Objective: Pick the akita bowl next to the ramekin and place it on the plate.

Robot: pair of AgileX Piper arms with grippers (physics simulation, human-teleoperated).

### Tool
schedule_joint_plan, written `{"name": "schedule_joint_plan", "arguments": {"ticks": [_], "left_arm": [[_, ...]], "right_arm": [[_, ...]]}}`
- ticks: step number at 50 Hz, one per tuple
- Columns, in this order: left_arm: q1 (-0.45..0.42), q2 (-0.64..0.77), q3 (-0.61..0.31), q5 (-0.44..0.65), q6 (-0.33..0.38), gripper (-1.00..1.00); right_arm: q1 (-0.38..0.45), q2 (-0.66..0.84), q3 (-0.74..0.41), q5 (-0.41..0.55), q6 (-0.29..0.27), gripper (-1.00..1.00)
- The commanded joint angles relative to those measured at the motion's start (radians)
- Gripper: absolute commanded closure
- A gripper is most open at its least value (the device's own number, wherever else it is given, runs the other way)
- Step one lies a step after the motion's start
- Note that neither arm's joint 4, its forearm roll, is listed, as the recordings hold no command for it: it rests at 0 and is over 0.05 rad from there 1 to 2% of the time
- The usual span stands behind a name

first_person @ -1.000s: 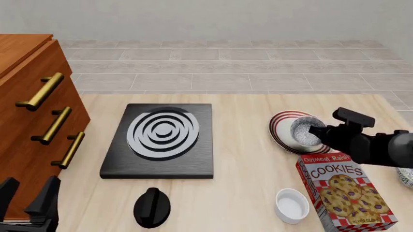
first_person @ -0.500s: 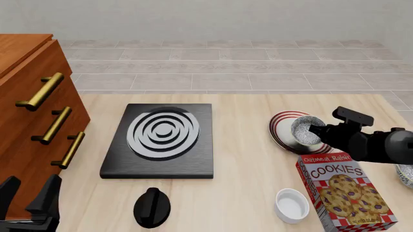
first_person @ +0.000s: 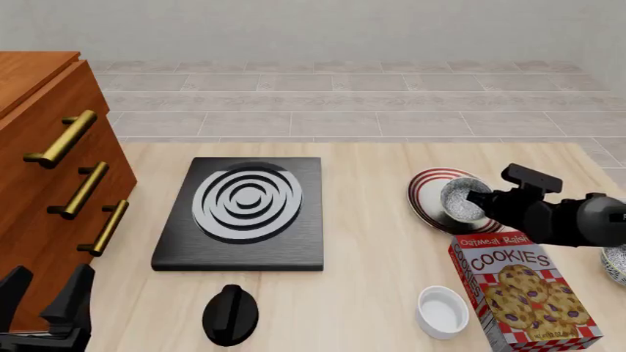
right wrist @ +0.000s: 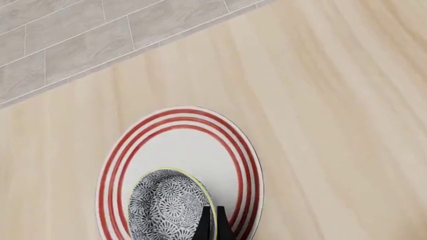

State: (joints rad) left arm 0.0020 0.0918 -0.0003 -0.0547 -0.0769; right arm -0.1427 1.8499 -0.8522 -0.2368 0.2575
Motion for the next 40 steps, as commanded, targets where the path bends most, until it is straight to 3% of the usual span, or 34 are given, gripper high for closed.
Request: {"name": "schedule_joint_plan", "arguments": {"ticks": [1, 16, 17, 40], "left_arm": [[0.001, -0.003, 0.0, 0.002, -0.001, -1.0], [0.002, 0.002, 0.0, -0.003, -0.001, -1.0], [0.002, 0.002, 0.0, -0.003, -0.001, -1.0], [0.003, 0.004, 0.0, -0.004, 0.005, -1.0]], "right_arm": [[0.0, 0.007, -0.004, -0.008, 0.004, 1.0], [0.009, 0.009, -0.006, -0.011, 0.001, 1.0], [0.008, 0.01, -0.007, -0.01, 0.001, -1.0], [-0.001, -0.035, -0.026, 0.023, 0.002, -1.0]]}}
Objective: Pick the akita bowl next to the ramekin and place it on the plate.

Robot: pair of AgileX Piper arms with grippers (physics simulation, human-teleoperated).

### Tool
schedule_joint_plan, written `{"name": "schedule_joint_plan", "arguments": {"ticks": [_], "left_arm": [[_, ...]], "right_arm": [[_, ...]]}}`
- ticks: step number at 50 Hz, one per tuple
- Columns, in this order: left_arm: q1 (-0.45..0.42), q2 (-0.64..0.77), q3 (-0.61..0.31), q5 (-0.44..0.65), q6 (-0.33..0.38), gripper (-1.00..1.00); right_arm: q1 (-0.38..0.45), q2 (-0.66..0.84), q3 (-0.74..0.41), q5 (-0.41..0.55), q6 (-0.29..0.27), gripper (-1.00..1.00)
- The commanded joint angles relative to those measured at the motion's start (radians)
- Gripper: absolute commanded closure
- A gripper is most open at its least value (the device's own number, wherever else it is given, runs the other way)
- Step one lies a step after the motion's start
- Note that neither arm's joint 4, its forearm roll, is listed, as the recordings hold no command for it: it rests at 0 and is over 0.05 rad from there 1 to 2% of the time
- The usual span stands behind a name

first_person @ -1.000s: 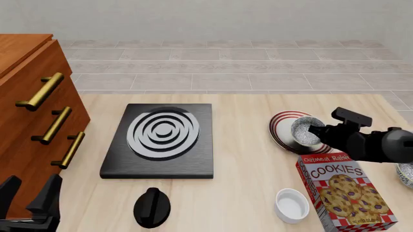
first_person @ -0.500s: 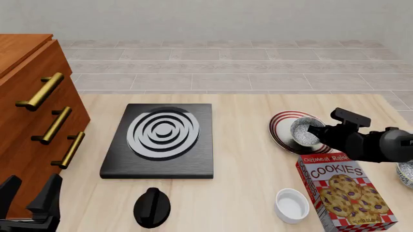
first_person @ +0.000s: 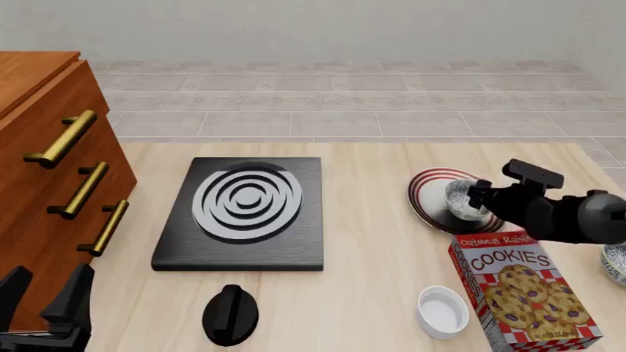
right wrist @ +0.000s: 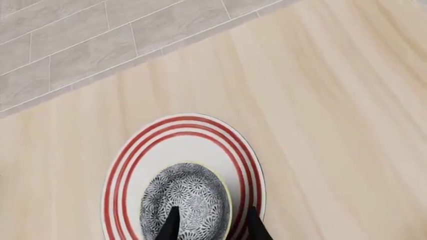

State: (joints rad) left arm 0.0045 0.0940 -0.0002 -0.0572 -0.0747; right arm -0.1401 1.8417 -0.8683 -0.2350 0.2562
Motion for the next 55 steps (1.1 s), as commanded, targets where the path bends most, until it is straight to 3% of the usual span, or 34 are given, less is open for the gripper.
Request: {"name": "schedule_joint_plan", "arguments": {"ticks": [1, 55], "left_arm": [[0.0, 0.003, 0.0, -0.002, 0.002, -1.0], [0.0, -0.045, 0.0, 0.034, 0.002, -1.0]], "right_arm": [[-0.004, -0.031, -0.011, 0.025, 0.005, -1.0], [-0.008, -0.256, 0.026, 0.132, 0.021, -1.0]]}}
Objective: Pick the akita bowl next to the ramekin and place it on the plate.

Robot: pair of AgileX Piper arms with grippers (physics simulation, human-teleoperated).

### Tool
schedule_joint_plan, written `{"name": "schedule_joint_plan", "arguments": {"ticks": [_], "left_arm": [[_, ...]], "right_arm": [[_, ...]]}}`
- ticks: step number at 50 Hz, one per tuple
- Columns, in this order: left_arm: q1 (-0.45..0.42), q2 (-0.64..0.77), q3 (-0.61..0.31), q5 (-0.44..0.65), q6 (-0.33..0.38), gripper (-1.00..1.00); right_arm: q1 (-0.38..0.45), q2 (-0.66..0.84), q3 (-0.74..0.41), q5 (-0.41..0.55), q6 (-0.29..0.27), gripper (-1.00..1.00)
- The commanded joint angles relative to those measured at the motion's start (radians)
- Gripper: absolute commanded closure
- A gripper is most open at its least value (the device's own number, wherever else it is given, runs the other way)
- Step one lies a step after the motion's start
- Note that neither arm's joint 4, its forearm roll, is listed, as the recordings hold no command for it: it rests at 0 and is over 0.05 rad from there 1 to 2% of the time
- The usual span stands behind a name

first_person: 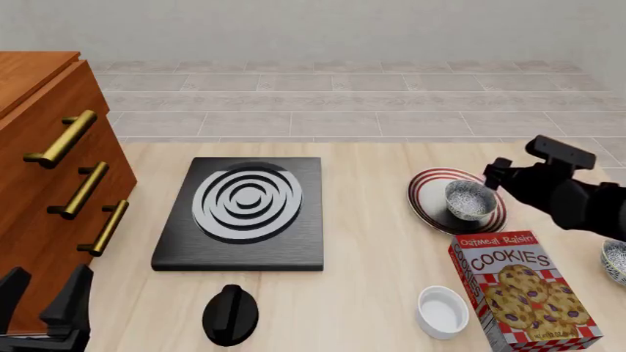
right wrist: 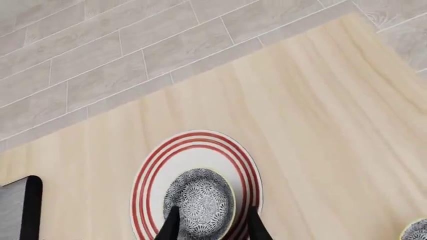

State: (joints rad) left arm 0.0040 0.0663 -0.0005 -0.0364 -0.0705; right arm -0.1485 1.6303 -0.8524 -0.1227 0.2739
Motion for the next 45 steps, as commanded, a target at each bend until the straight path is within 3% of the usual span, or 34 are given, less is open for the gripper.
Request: {"name": "schedule_joint_plan", "arguments": {"ticks": [1, 45], "left_arm": [[0.0, -0.017, 0.0, 0.013, -0.002, -1.0], [0.006, -0.059, -0.001, 0.04, -0.005, -1.0]], "right_arm": [[0.0, -0.046, 0.01, 0.02, 0.003, -1.0], [-0.012, -0.187, 0.036, 0.085, 0.008, -1.0]]}}
